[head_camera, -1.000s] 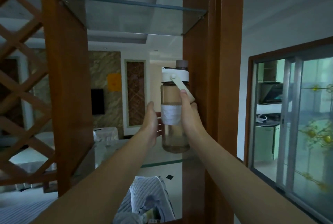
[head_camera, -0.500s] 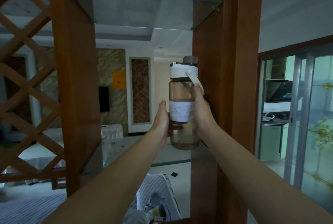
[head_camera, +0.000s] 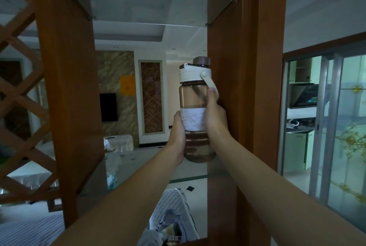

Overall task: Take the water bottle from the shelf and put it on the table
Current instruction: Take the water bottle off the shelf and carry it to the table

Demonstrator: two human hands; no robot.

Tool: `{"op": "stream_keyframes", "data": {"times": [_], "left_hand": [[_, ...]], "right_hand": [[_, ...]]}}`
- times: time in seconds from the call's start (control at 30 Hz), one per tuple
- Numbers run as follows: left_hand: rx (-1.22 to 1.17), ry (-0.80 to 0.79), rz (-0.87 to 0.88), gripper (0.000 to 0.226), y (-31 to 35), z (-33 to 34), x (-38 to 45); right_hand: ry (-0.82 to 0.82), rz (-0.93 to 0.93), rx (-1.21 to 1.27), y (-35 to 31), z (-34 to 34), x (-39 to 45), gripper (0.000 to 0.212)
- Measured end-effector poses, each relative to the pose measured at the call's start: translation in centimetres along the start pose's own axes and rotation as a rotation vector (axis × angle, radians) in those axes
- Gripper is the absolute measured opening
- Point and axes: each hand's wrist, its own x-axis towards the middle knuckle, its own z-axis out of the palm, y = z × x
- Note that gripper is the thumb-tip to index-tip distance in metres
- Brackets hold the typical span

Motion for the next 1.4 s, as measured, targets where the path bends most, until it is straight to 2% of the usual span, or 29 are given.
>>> {"op": "stream_keyframes", "data": {"times": [0.27,0.4,0.53,0.8,1.03,1.27,1.4], "left_hand": [[0.003,0.027,-0.001,0.064,0.0,0.0,0.0],[0.017,0.092,0.002,0.06,0.3,0.4,-0.5],[0.018,0.175,0.0,0.059,0.4,0.9,-1.4],[-0.01,0.23,0.015,0.056,1.9,2.4,-4.4],[0.022,0.249,0.069,0.058,3.2,4.0,-7.9],[-0.001,0.262,0.108,0.062,4.2,7.0,-10.6],[0.004,0.263,0.116,0.063,4.2,9.3,-11.9]], "right_hand": [[0.001,0.007,-0.005,0.0,0.1,0.3,0.056],[0.008,-0.005,0.012,0.0,0.1,-0.1,0.054],[0.003,-0.021,0.018,0.1,0.1,-0.7,0.059],[-0.017,-0.061,0.028,-0.7,-0.4,-2.7,0.073],[-0.056,-0.135,0.016,-2.9,-1.7,-5.3,0.062],[-0.074,-0.166,0.03,-5.3,-4.2,-7.4,0.069],[-0.089,-0.187,0.039,-6.4,-6.3,-8.3,0.063]]}}
